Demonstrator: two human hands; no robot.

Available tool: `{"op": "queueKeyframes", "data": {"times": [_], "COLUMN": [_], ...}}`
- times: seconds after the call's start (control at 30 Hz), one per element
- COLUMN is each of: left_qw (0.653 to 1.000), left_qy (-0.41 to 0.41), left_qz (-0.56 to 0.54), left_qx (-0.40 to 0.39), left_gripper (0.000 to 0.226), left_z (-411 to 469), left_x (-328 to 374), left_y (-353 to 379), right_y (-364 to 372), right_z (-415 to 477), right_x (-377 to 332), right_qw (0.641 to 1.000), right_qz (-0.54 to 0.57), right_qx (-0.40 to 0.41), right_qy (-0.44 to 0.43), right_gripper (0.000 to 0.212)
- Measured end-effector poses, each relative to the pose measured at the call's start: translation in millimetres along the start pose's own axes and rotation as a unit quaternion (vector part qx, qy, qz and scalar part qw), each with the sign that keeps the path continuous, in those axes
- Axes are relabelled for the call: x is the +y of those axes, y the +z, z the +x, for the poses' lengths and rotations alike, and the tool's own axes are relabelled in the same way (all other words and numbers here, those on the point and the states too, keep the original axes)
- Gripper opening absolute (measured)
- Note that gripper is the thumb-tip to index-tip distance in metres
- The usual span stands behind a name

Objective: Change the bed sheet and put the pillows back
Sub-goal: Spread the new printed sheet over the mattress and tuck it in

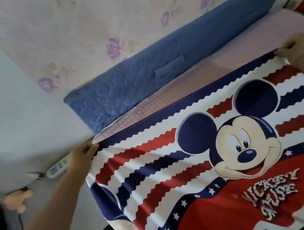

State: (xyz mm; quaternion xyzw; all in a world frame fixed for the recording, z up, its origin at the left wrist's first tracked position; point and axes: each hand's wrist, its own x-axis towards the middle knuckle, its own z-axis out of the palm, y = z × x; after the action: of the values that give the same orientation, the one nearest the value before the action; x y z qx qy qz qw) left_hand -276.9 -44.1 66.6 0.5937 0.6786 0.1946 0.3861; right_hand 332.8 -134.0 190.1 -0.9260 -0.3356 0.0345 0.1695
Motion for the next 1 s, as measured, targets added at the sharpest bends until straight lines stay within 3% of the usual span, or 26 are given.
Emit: {"op": "queueKeyframes", "data": {"times": [0.23,0.33,0.5,0.63,0.87,1.0], "left_qw": [0.998,0.996,0.993,0.994,0.995,0.987], "left_qy": [-0.044,-0.06,-0.099,-0.107,-0.092,-0.058], "left_qz": [0.015,0.02,0.01,-0.001,0.015,0.128], "left_qx": [0.039,0.055,0.06,0.037,-0.023,-0.078], "left_gripper": [0.022,0.022,0.021,0.022,0.007,0.032], "left_z": [109.3,147.9,184.1,198.9,205.6,206.2], "left_x": [-33.4,-52.5,-90.4,-112.7,-110.3,-90.9], "left_y": [-21.8,-25.5,-17.3,-4.9,6.6,20.0], "right_y": [92.7,141.0,210.6,255.0,299.0,311.0], "right_z": [55.0,69.2,98.5,110.5,120.3,144.4], "right_x": [-112.0,-152.3,-209.1,-218.9,-206.1,-196.9], "right_qw": [0.999,0.998,0.995,0.995,0.992,0.989], "right_qz": [0.051,0.055,0.084,0.085,0.095,0.077], "right_qx": [-0.016,-0.01,-0.007,-0.044,-0.088,-0.128], "right_qy": [-0.007,-0.014,-0.054,-0.041,0.0,0.022], "right_gripper": [0.03,0.014,0.022,0.009,0.021,0.023]}}
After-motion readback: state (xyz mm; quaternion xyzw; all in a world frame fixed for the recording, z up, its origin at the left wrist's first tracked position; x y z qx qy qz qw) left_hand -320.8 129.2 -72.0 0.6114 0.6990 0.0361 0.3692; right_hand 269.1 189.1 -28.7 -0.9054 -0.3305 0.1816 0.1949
